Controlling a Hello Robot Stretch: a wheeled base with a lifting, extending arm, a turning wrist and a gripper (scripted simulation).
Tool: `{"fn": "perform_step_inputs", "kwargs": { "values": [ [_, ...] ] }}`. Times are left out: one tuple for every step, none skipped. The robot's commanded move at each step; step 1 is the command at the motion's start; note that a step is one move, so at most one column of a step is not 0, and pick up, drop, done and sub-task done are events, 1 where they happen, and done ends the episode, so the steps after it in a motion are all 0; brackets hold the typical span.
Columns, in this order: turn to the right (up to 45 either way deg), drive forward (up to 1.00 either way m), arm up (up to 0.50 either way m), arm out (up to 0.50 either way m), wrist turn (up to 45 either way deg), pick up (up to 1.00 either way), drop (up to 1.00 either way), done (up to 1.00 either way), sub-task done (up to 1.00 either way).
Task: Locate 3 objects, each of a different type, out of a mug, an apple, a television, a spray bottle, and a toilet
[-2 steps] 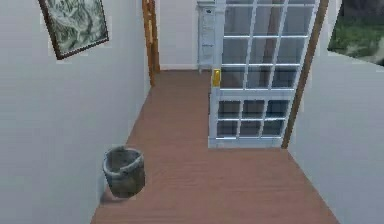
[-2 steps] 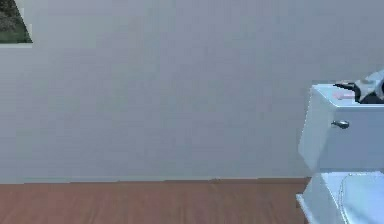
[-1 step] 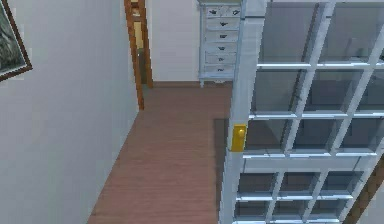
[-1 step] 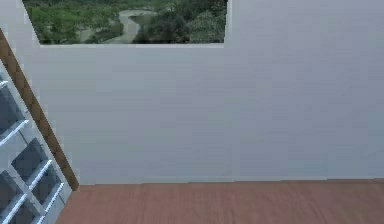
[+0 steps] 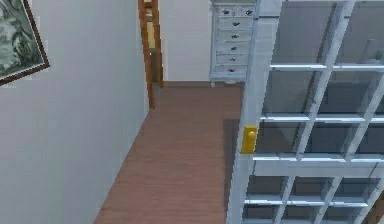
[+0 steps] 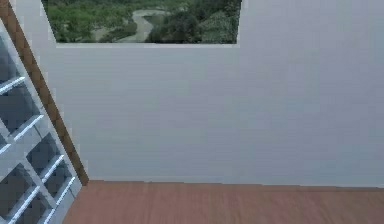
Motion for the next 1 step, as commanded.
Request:
{"fn": "perform_step_inputs", "kwargs": {
  "values": [
    [0.0, 0.5, 0.0, 0.0, 0.0, 0.0, 0.0, 0.0, 0.0]
  ]
}}
